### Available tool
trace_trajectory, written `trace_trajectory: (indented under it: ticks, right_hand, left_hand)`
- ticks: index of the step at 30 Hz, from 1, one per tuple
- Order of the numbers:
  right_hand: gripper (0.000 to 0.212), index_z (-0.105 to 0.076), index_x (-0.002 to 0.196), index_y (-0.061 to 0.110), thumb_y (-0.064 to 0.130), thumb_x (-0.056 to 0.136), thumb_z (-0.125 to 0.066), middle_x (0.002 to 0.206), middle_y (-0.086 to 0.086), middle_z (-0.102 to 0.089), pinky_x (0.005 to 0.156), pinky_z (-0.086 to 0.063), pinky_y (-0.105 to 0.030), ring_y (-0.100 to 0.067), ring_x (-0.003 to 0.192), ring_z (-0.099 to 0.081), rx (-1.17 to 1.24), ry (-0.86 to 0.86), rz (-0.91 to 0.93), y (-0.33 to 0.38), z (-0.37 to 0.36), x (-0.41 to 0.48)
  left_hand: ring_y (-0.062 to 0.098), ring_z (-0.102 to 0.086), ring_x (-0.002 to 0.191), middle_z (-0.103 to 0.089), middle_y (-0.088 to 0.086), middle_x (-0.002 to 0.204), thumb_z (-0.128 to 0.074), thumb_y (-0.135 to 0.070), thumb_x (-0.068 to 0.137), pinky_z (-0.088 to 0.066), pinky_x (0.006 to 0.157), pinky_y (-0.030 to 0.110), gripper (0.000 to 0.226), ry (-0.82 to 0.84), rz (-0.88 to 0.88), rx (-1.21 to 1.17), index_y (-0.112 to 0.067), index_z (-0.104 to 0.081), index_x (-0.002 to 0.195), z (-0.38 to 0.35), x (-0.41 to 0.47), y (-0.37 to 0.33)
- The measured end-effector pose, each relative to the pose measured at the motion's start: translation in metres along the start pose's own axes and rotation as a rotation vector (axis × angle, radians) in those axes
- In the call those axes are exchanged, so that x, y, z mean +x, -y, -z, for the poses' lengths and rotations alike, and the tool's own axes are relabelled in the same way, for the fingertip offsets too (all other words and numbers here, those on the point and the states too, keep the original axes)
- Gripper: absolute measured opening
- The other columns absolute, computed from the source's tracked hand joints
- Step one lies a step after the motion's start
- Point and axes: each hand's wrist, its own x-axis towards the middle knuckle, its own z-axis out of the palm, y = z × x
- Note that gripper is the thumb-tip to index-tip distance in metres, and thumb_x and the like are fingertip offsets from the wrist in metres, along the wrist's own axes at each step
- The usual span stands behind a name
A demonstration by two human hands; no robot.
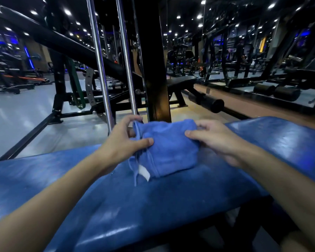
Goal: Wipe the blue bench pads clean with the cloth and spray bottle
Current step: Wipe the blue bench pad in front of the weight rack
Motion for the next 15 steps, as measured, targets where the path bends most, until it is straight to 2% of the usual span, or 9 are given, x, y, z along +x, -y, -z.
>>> trace_trajectory:
  ticks: [3, 5, 6, 8, 10, 12, 15]
  right_hand:
    - [0.022, -0.065, 0.104, -0.002, 0.017, 0.092, -0.067, 0.092, -0.019, -0.072, 0.066, -0.048, -0.033, -0.018, 0.075, -0.063, -0.031, -0.002, -0.091, -0.017, -0.004, -0.006]
    - [0.021, -0.063, 0.105, 0.000, 0.017, 0.093, -0.066, 0.094, -0.020, -0.071, 0.067, -0.048, -0.032, -0.017, 0.075, -0.062, -0.018, -0.059, -0.045, -0.017, -0.007, -0.001]
    - [0.019, -0.062, 0.106, 0.003, 0.017, 0.093, -0.066, 0.098, -0.021, -0.071, 0.073, -0.050, -0.035, -0.018, 0.078, -0.063, 0.018, -0.099, -0.022, -0.019, -0.008, 0.004]
    - [0.022, -0.058, 0.114, 0.012, 0.017, 0.094, -0.064, 0.103, -0.017, -0.069, 0.083, -0.052, -0.037, -0.020, 0.086, -0.064, 0.051, -0.190, -0.019, -0.027, -0.007, 0.013]
    - [0.027, -0.055, 0.121, 0.015, 0.021, 0.095, -0.062, 0.105, -0.009, -0.065, 0.078, -0.049, -0.027, -0.015, 0.086, -0.061, -0.103, -0.217, -0.052, -0.041, -0.004, 0.014]
    - [0.024, -0.055, 0.120, 0.017, 0.023, 0.097, -0.060, 0.104, -0.003, -0.061, 0.070, -0.042, -0.018, -0.010, 0.083, -0.055, -0.257, -0.139, -0.070, -0.056, -0.002, 0.011]
    - [0.025, -0.058, 0.120, 0.012, 0.023, 0.098, -0.058, 0.098, -0.003, -0.061, 0.077, -0.044, -0.022, -0.014, 0.088, -0.057, -0.364, -0.089, -0.044, -0.072, 0.003, 0.013]
  left_hand:
    - [0.016, -0.068, 0.074, -0.071, 0.015, 0.102, -0.079, -0.006, 0.081, -0.057, 0.061, 0.031, 0.056, 0.022, 0.128, -0.049, -0.026, -0.051, 0.124, -0.008, -0.003, 0.022]
    - [0.017, -0.067, 0.074, -0.067, 0.014, 0.102, -0.080, -0.010, 0.082, -0.055, 0.060, 0.030, 0.058, -0.014, 0.132, -0.019, -0.024, -0.048, 0.128, -0.012, 0.006, 0.025]
    - [0.017, -0.065, 0.080, -0.064, 0.012, 0.106, -0.080, -0.013, 0.082, -0.055, 0.065, 0.031, 0.061, -0.029, 0.112, 0.056, -0.023, -0.045, 0.131, -0.012, 0.011, 0.026]
    - [0.016, -0.058, 0.101, -0.053, 0.003, 0.122, -0.076, -0.023, 0.085, -0.050, 0.088, 0.030, 0.068, -0.017, -0.001, 0.387, -0.022, -0.036, 0.140, -0.012, 0.020, 0.031]
    - [0.018, -0.048, 0.123, -0.042, 0.001, 0.137, -0.064, -0.042, 0.087, -0.039, 0.106, 0.033, 0.066, 0.013, -0.222, 0.729, -0.025, -0.037, 0.145, -0.013, 0.025, 0.034]
    - [0.020, -0.042, 0.136, -0.042, 0.001, 0.148, -0.044, -0.058, 0.084, -0.034, 0.114, 0.040, 0.066, 0.092, -0.352, 0.840, -0.030, -0.046, 0.143, -0.025, 0.028, 0.033]
    - [0.014, -0.030, 0.146, -0.035, 0.000, 0.158, -0.036, -0.060, 0.090, -0.023, 0.120, 0.033, 0.061, 0.303, -0.295, 0.853, -0.036, -0.047, 0.145, -0.051, 0.036, 0.039]
